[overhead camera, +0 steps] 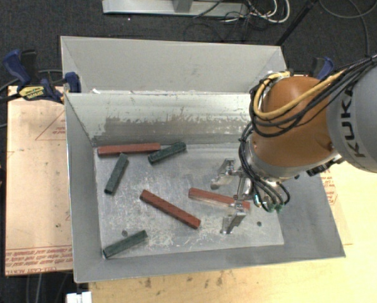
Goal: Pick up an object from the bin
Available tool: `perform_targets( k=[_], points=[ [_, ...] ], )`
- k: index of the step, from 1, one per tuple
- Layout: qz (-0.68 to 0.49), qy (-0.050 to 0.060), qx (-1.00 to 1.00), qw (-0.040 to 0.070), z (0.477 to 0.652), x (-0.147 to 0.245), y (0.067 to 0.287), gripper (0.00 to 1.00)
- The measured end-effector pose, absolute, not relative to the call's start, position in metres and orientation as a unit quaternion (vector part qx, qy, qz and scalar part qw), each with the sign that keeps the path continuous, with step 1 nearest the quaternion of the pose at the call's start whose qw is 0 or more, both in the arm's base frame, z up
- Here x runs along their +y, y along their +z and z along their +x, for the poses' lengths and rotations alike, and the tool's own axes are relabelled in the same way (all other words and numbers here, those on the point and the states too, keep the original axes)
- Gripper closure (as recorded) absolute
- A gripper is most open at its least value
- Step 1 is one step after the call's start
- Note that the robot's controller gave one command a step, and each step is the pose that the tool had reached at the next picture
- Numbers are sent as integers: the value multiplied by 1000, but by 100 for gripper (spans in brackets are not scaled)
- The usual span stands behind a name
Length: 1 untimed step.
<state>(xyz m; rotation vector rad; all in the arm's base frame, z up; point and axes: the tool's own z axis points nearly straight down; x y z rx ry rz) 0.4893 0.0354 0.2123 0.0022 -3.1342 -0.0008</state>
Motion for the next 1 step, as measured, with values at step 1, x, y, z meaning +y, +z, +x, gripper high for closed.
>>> perform_targets(
  k=[1],
  points=[
    [0, -1, -1000, 0, 491, 35, 216, 0]
  ],
)
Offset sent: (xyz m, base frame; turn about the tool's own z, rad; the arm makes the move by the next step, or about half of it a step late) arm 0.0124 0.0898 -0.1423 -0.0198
